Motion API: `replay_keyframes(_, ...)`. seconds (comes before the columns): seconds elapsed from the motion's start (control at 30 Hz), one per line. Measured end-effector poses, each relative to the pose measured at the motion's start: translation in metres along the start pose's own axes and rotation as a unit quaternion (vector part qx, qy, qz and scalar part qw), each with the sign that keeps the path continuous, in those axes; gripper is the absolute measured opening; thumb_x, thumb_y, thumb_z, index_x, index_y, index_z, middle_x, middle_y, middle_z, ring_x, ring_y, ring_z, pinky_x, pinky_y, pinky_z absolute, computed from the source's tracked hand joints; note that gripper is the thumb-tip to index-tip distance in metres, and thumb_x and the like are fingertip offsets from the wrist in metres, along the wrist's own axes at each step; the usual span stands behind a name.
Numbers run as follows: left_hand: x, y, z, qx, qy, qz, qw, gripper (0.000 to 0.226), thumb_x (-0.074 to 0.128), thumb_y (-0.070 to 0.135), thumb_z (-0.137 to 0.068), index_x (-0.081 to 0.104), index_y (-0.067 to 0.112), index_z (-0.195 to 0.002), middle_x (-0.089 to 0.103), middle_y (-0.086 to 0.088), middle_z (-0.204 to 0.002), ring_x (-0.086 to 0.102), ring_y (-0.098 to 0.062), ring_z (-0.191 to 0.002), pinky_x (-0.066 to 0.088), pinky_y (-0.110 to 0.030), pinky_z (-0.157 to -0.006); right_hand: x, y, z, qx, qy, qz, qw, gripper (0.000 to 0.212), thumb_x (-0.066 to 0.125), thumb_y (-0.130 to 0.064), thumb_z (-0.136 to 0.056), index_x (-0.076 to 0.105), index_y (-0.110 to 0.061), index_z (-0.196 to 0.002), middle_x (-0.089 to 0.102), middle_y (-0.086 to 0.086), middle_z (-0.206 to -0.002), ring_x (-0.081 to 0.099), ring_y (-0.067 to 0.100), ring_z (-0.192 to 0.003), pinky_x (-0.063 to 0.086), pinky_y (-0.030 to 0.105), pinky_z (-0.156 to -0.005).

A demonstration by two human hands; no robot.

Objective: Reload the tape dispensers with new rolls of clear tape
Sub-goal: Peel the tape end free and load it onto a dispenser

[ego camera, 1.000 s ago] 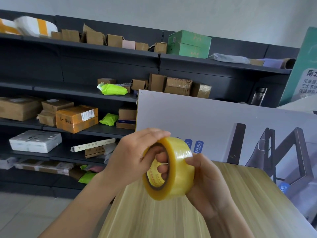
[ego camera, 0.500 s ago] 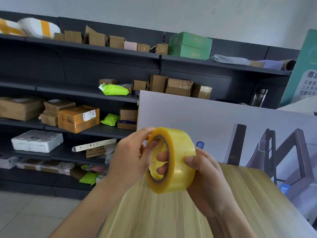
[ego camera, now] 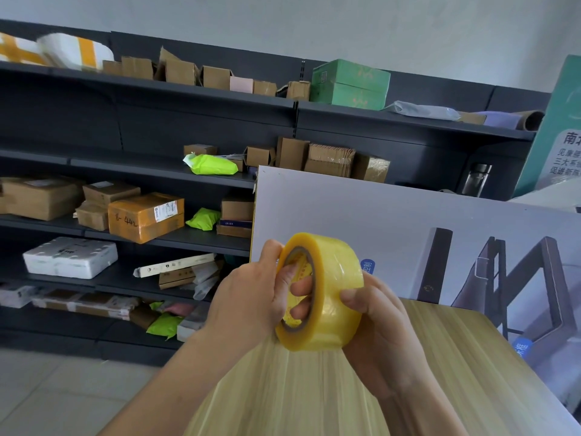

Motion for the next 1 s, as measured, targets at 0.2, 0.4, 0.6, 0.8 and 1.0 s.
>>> replay_keyframes(0.2,0.001,0.000,0.001,-0.016,-0.019,0.014,1.000,0.022,0.044,0.040,-0.097,0.035,0.022,-0.106,0.064,-0.002,-0.078,0.064,-0.024,-0.073,0.053,-0.045,-0.067,0.000,0.000,0.000,-0.004,-0.007,-0.002,1.000,0.047,0.059,-0.011,-0.058,0.062,0.012,-0.099,0.068,0.025,-0.088,0.066,0.032,-0.071,0.056,0.046,-0.067)
replay_keyframes(0.4,0.002,0.000,0.001,-0.038,-0.053,0.023,0.998,0.019,0.051,0.035,-0.094,0.039,0.022,-0.101,0.063,-0.001,-0.082,0.062,-0.026,-0.078,0.052,-0.045,-0.070,-0.002,0.003,0.000,0.009,0.018,0.009,1.000,0.059,0.063,-0.015,-0.062,0.057,0.013,-0.113,0.069,0.026,-0.097,0.067,0.032,-0.075,0.055,0.048,-0.070)
replay_keyframes(0.6,-0.006,0.006,-0.004,0.141,0.063,0.118,0.981,0.066,0.069,0.014,-0.078,0.035,0.033,-0.131,0.043,0.024,-0.103,0.053,-0.004,-0.090,0.047,-0.013,-0.078,0.001,0.003,-0.001,0.035,0.035,0.020,0.999,0.061,0.064,-0.021,-0.064,0.059,0.011,-0.116,0.067,0.030,-0.097,0.067,0.030,-0.074,0.056,0.044,-0.070)
replay_keyframes(0.8,-0.008,0.002,-0.009,0.131,0.085,0.131,0.979,0.044,0.060,0.015,-0.080,0.045,0.037,-0.115,0.055,0.011,-0.087,0.058,-0.014,-0.077,0.054,-0.036,-0.069,0.004,-0.001,0.002,0.031,-0.015,-0.020,0.999,0.056,0.059,-0.010,-0.064,0.060,0.008,-0.117,0.069,0.027,-0.108,0.071,0.034,-0.087,0.057,0.044,-0.076)
replay_keyframes(1.0,-0.007,0.002,-0.009,0.109,0.080,0.147,0.980,0.028,0.058,0.025,-0.082,0.048,0.038,-0.106,0.057,0.012,-0.084,0.057,-0.009,-0.079,0.053,-0.036,-0.069,0.001,0.002,0.002,0.037,0.021,0.015,0.999,0.046,0.063,-0.018,-0.064,0.068,0.001,-0.105,0.068,0.031,-0.101,0.069,0.039,-0.083,0.057,0.048,-0.074)
Point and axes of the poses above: each hand's wrist, its own z-axis away from the middle knuckle, its own x-axis out of the palm, y = z × x, the point moved 2 cm from there along -z, towards the middle knuckle
